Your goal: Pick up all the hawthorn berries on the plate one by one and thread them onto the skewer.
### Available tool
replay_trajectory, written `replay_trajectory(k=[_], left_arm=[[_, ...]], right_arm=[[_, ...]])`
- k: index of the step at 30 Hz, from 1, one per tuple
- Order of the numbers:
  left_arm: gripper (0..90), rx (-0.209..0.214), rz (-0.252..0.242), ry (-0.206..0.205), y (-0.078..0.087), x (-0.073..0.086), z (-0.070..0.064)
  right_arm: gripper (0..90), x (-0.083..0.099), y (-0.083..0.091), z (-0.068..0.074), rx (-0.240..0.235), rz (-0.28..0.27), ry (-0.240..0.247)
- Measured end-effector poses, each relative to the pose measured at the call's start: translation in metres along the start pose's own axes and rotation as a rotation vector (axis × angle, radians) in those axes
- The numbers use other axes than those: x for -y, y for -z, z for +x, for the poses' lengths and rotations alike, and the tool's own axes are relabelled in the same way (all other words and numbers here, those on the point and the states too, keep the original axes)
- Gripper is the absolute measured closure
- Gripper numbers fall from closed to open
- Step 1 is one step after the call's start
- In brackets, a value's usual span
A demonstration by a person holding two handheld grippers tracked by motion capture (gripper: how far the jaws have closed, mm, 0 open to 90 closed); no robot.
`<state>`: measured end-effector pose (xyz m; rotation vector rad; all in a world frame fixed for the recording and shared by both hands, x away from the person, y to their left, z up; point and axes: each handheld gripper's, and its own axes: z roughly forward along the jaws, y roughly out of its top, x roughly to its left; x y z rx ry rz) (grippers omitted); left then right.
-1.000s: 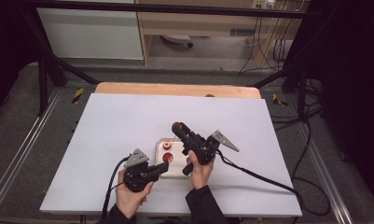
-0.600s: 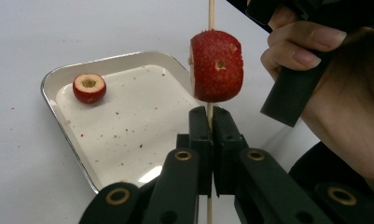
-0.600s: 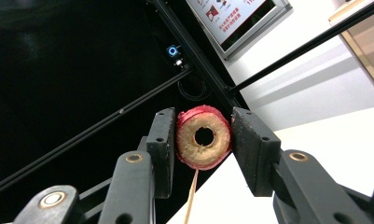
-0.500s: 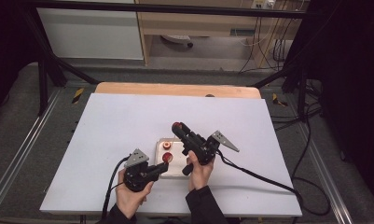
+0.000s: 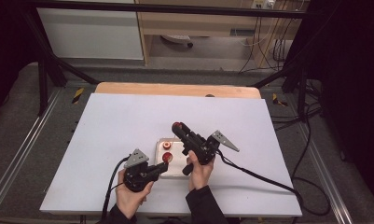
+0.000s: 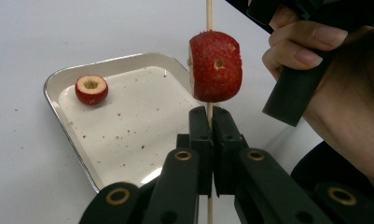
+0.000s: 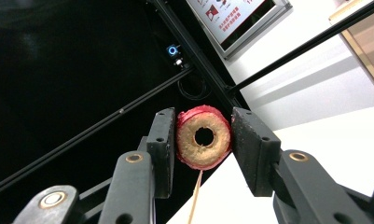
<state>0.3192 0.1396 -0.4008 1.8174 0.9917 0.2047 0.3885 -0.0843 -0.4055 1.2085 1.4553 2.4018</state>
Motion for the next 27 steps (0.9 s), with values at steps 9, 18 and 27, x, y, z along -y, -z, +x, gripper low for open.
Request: replay_trajectory(k=[9, 18, 27], left_arm=[[87.8, -0.001, -0.001, 0.005, 0.000, 0.000, 0.000], [87.9, -0.012, -0.019, 0.012, -0.001, -0.002, 0.001], [88.1, -0.014, -0.038, 0.026, -0.004, -0.002, 0.002]], right_arm=[[61.3, 0.002, 0.000, 0.000, 0.000, 0.006, -0.005], [61.3, 0.010, 0.000, 0.000, -0.005, 0.009, -0.022], [61.4, 0.014, 0.002, 0.003, -0.007, 0.004, -0.033]])
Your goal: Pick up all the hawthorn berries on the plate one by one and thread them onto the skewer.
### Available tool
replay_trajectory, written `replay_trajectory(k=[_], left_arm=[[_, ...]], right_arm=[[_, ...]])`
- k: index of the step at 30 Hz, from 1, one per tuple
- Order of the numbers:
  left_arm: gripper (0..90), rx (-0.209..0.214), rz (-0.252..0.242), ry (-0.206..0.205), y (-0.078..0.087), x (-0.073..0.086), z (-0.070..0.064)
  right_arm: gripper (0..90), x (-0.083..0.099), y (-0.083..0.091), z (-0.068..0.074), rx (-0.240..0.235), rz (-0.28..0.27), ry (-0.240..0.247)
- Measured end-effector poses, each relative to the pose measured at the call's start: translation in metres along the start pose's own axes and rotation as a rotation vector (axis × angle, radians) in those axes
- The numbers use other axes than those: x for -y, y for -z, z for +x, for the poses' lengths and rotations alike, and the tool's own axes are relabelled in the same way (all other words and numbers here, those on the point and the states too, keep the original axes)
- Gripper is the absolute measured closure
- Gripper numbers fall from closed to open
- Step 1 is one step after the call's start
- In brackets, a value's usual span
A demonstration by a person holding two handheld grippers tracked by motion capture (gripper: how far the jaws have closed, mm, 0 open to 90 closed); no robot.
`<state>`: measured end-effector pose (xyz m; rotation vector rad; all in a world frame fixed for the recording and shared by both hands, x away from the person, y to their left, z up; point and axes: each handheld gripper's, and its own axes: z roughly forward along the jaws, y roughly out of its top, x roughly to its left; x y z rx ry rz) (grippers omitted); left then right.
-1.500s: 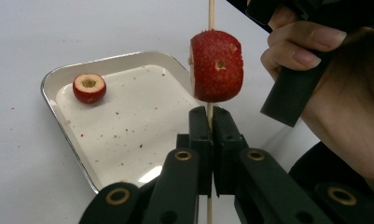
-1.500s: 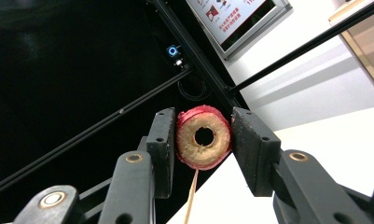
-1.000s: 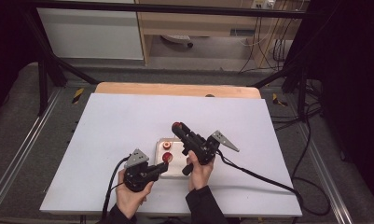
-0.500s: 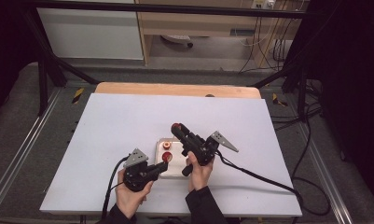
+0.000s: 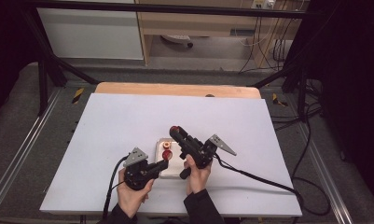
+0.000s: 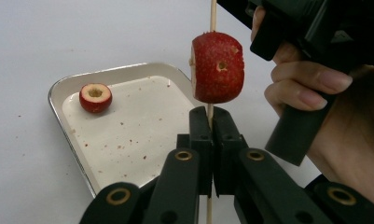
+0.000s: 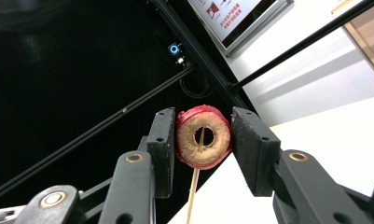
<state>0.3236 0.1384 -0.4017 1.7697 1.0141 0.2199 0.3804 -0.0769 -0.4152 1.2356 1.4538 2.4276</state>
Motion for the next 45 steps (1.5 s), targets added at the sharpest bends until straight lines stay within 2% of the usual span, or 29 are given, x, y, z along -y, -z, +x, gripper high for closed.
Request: replay_trajectory(k=[11, 20, 23, 26, 30, 38, 45], left_arm=[[88.3, -0.014, -0.023, -0.034, 0.0015, 0.0006, -0.0004], [88.2, -0.018, -0.027, -0.031, 0.0053, -0.0017, 0.0035], [88.2, -0.021, -0.026, -0.049, 0.0048, -0.0010, 0.0022], [88.4, -0.023, -0.025, -0.075, 0.0036, -0.0003, -0.0009], [88.6, -0.019, -0.040, -0.080, 0.0063, -0.0015, -0.0020], [88.7, -0.026, -0.042, -0.081, 0.0079, -0.0014, -0.0031], [88.7, -0.034, -0.045, -0.085, 0.0086, -0.0019, -0.0035]], right_arm=[[61.6, 0.0013, 0.0017, 0.0021, 0.019, 0.013, -0.039], [61.6, 0.0004, 0.0042, 0.0044, 0.013, 0.015, -0.021], [61.7, -0.0029, 0.0054, 0.0044, 0.024, 0.042, -0.020], [61.9, -0.0048, 0.0067, 0.0031, 0.026, 0.058, -0.044], [62.1, -0.0050, 0.0061, 0.0002, 0.019, 0.052, -0.076], [62.2, 0.0001, 0.0045, -0.0019, 0.016, 0.010, -0.089], [62.3, 0.0008, 0.0035, -0.0033, 0.023, 0.005, -0.098]])
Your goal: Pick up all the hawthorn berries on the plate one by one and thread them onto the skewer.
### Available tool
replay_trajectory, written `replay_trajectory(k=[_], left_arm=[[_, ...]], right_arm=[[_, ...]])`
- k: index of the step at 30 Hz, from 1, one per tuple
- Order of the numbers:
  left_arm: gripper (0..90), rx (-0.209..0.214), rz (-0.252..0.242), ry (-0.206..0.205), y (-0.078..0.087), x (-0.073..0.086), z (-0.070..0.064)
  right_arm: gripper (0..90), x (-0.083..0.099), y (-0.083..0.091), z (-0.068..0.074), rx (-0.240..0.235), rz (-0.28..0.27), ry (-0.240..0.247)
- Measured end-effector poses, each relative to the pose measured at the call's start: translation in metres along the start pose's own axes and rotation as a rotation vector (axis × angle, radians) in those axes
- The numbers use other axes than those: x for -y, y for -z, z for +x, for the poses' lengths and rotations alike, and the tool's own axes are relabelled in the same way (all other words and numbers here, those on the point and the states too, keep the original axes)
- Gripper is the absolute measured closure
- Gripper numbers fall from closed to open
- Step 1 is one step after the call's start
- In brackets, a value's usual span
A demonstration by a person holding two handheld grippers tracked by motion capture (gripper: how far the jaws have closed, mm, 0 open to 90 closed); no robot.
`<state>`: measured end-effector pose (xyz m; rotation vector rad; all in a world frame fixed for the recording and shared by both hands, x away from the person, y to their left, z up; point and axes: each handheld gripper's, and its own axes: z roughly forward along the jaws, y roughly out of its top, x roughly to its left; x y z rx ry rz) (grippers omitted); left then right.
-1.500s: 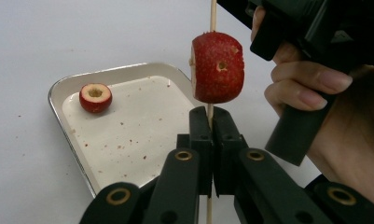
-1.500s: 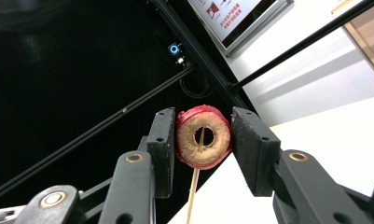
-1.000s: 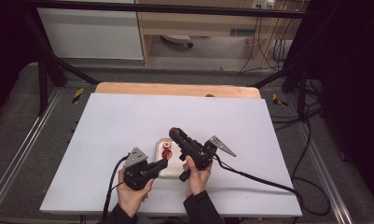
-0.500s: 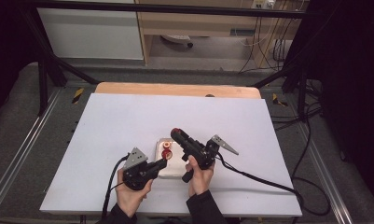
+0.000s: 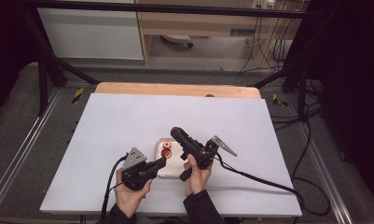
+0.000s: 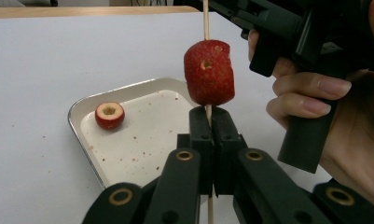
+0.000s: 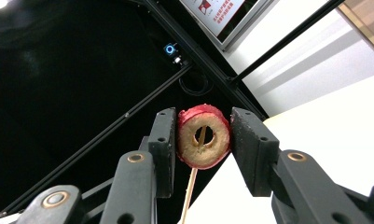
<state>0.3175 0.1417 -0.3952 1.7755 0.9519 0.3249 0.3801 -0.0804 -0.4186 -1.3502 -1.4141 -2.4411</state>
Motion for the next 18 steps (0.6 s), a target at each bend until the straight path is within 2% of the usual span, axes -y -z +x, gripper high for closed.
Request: replay_trajectory(k=[5, 8, 13, 18], left_arm=[[88.8, 0.000, 0.012, -0.005, -0.0011, 0.0014, 0.0008], [88.8, 0.003, 0.023, -0.007, -0.0008, 0.0024, 0.0007], [88.7, 0.006, 0.005, 0.012, -0.0013, 0.0016, 0.0014], [88.6, -0.001, -0.009, 0.033, -0.0025, 0.0033, -0.0035]], right_arm=[[62.3, 0.0015, -0.0011, -0.0019, 0.010, -0.004, 0.000], [62.3, -0.0010, -0.0017, -0.0024, 0.018, -0.031, 0.000], [62.3, -0.0051, -0.0009, 0.0006, 0.012, -0.018, 0.017], [62.3, 0.0014, -0.0005, -0.0007, 0.001, -0.050, 0.002]])
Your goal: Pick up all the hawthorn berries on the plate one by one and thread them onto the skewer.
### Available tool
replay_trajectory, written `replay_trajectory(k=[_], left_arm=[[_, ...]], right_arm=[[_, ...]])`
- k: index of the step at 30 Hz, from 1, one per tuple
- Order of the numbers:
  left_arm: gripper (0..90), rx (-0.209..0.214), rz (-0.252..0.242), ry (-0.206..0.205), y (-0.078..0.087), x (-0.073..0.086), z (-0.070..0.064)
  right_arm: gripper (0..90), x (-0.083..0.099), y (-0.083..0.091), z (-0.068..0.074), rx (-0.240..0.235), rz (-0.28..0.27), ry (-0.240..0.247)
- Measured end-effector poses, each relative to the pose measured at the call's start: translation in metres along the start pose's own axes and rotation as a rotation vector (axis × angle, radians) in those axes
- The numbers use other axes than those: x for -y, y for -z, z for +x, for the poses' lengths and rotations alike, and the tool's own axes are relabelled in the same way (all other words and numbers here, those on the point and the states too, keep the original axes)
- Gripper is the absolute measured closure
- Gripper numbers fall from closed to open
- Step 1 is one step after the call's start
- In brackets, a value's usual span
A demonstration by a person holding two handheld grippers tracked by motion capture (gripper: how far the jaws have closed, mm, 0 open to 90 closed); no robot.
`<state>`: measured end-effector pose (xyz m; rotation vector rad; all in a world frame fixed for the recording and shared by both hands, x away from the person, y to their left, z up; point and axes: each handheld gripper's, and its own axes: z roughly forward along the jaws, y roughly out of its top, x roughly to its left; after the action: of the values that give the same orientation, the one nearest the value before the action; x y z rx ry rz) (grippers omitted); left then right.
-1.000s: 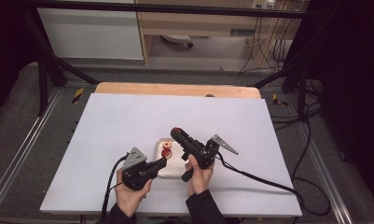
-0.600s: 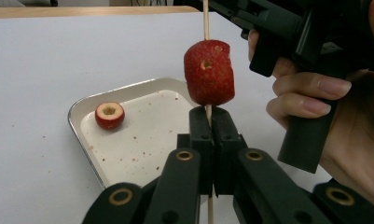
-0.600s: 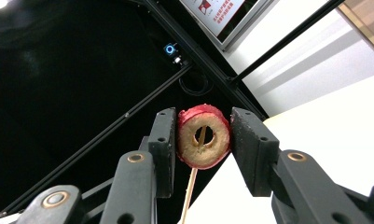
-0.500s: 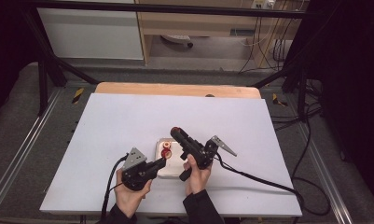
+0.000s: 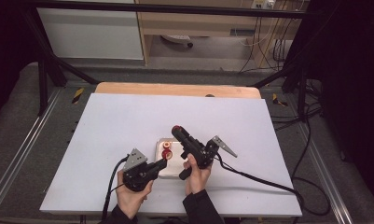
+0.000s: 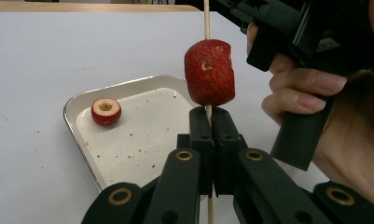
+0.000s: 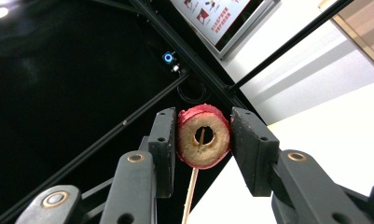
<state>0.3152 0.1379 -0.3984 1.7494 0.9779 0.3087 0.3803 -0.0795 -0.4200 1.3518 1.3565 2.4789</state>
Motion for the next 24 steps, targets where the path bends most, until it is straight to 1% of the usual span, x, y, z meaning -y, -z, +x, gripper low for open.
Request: replay_trajectory(k=[3, 6, 7, 9, 12, 13, 15, 20, 24], left_arm=[[88.5, 0.000, -0.005, 0.008, -0.001, 0.001, -0.002], [88.5, -0.006, -0.009, 0.012, -0.001, 0.002, -0.003], [88.5, -0.008, -0.016, 0.017, -0.001, 0.002, -0.003], [88.5, -0.007, -0.015, 0.021, 0.000, 0.001, -0.002], [88.5, -0.009, -0.015, 0.020, -0.001, 0.000, -0.001], [88.5, -0.018, -0.017, 0.012, -0.002, 0.000, 0.000], [88.5, -0.013, -0.010, 0.023, -0.003, 0.000, 0.000], [88.5, -0.026, -0.011, 0.005, -0.003, 0.000, 0.001], [88.5, -0.023, -0.006, 0.001, -0.003, 0.000, 0.002]], right_arm=[[62.3, 0.001, 0.000, 0.001, -0.002, -0.011, 0.000], [62.3, 0.002, 0.001, 0.001, 0.000, -0.006, 0.004], [62.2, 0.002, 0.001, 0.001, -0.003, 0.001, 0.005], [62.2, 0.003, 0.002, 0.002, -0.005, 0.010, 0.005], [62.2, 0.006, 0.002, 0.002, -0.007, 0.026, -0.001], [62.2, 0.007, 0.003, 0.002, -0.007, 0.037, -0.001], [62.2, 0.010, 0.003, 0.002, -0.008, 0.045, -0.001], [62.3, 0.012, 0.005, 0.003, 0.000, 0.062, -0.003], [62.3, 0.012, 0.006, 0.005, 0.002, 0.080, 0.008]])
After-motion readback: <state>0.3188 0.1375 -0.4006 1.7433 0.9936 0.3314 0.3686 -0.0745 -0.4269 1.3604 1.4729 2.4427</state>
